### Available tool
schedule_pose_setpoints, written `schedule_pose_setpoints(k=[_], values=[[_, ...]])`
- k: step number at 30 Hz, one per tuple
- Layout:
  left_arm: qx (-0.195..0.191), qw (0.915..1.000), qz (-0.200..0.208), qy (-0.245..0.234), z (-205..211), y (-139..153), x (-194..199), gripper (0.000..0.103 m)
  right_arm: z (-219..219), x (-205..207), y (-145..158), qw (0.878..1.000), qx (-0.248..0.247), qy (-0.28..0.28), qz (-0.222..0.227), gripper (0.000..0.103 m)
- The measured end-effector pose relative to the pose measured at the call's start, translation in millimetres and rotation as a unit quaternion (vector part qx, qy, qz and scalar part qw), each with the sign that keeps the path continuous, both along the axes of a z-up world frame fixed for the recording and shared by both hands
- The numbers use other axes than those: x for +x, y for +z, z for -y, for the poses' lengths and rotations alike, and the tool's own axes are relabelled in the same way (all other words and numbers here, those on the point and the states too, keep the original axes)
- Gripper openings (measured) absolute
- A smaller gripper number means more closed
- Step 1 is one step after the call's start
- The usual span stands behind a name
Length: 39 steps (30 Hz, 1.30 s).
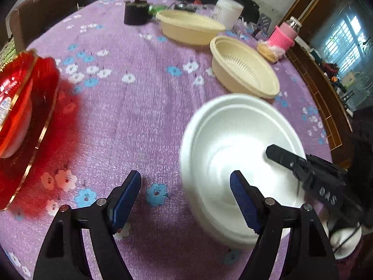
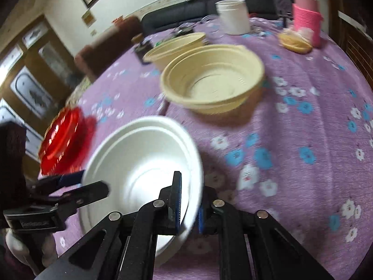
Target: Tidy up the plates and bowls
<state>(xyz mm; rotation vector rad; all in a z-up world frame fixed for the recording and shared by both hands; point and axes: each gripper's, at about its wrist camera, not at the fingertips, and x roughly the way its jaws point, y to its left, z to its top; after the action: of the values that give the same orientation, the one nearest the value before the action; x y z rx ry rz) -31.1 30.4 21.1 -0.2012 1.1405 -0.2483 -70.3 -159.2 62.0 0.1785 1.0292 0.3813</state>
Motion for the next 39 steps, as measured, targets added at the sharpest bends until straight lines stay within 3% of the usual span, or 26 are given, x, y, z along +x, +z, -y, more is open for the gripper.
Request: schedule_pose_setpoints(k=[3,5,6,7,9,17,22,31,32,34,36,39], values=[[0.007,1.0000,0.003,-0.005,2.9,-3.6,-1.5,0.076,-4.0,-5.3,-6.2,1.000,-0.003,0.001,-0.005,0.014],[0.011,0.9998,0.007,-0.014,6.0,-2.9,-3.1,0.057,1.1,-5.1,-7.9,1.000,0.002,-0.002,-0.008,0.014],[0.015,0.9997,0.006,-0.019,8.4,-3.3,-3.2,0.035,4.6,-7.7,-8.5,1.000,0.008,-0.005,-0.010,0.014],[0.017,0.9996,0.005,-0.024,10.3,-3.8,-3.0,0.022,7.8,-8.8,-8.9,1.000,0.011,-0.008,-0.012,0.015],[0.006,0.9992,0.002,-0.039,16.1,-4.9,-3.9,0.010,12.0,-13.0,-8.9,1.000,0.022,-0.010,-0.014,0.019],[0.011,0.9988,0.025,-0.040,14.5,1.8,-11.7,0.010,10.3,-26.3,-2.8,1.000,0.023,-0.014,-0.007,0.021],[0.004,0.9991,0.014,-0.039,10.8,-3.6,-10.7,0.010,14.8,-34.0,-6.3,0.999,0.032,-0.021,-0.010,0.036],[-0.012,0.9984,0.026,-0.049,11.6,1.5,-17.1,0.010,16.3,-50.8,7.1,0.999,0.031,-0.041,0.012,0.036],[-0.011,0.9983,0.028,-0.049,12.2,2.3,-18.0,0.010,13.1,-51.1,7.7,0.999,0.028,-0.033,0.011,0.036],[-0.008,0.9986,0.031,-0.041,9.0,4.1,-20.0,0.010,4.9,-50.2,8.8,0.999,0.014,-0.027,0.012,0.020],[-0.017,0.9988,0.032,-0.032,-2.3,8.9,-22.4,0.010,-6.2,-51.4,17.0,0.999,-0.020,-0.023,0.035,0.018],[-0.022,0.9983,0.051,-0.016,-26.6,30.2,-28.8,0.010,-21.7,-48.8,37.1,0.998,-0.010,-0.008,0.054,0.018]])
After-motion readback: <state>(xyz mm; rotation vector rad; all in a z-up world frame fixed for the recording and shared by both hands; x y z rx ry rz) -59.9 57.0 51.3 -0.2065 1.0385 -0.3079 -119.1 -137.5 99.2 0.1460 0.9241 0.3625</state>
